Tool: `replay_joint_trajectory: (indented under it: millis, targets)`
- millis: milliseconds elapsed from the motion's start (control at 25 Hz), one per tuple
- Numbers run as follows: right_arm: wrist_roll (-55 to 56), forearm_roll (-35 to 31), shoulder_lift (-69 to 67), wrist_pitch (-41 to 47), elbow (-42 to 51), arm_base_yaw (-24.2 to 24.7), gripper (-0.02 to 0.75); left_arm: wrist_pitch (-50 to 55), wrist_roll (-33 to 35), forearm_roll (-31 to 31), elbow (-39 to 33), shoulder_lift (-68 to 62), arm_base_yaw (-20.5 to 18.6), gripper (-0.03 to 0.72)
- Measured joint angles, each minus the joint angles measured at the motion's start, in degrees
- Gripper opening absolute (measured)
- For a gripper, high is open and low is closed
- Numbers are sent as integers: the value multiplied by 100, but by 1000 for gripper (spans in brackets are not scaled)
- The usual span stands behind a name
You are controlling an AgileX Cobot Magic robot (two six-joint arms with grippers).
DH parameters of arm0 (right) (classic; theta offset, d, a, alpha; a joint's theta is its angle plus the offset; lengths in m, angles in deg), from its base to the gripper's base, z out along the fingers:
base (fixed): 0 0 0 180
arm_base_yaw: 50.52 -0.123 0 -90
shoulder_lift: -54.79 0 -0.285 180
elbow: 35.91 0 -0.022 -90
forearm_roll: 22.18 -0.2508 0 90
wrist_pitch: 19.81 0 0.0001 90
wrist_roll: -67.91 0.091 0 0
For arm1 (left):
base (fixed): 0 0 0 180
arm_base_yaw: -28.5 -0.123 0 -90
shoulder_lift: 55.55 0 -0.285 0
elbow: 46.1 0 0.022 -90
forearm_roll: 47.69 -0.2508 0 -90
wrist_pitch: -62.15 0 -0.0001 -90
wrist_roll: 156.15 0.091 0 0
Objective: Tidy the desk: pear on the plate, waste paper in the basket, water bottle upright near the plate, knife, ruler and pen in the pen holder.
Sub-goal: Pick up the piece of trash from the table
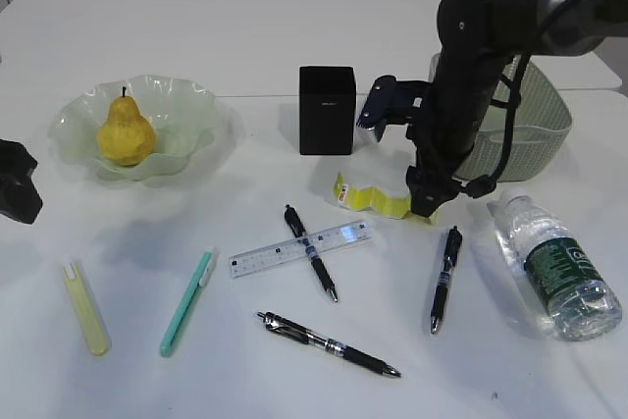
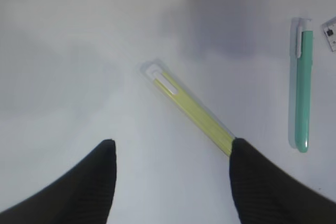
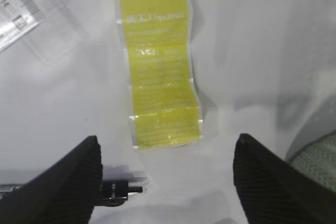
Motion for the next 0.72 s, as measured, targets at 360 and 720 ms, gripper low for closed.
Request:
replay_joint_trajectory:
  millis: [360,720]
  targets:
    - [-8,0,-188,-151,-57,0,589,-32,0,0,0,0,0,475]
    - [-12,0,-335,-198,-79,0,585,-43,0,0,0,0,0,475]
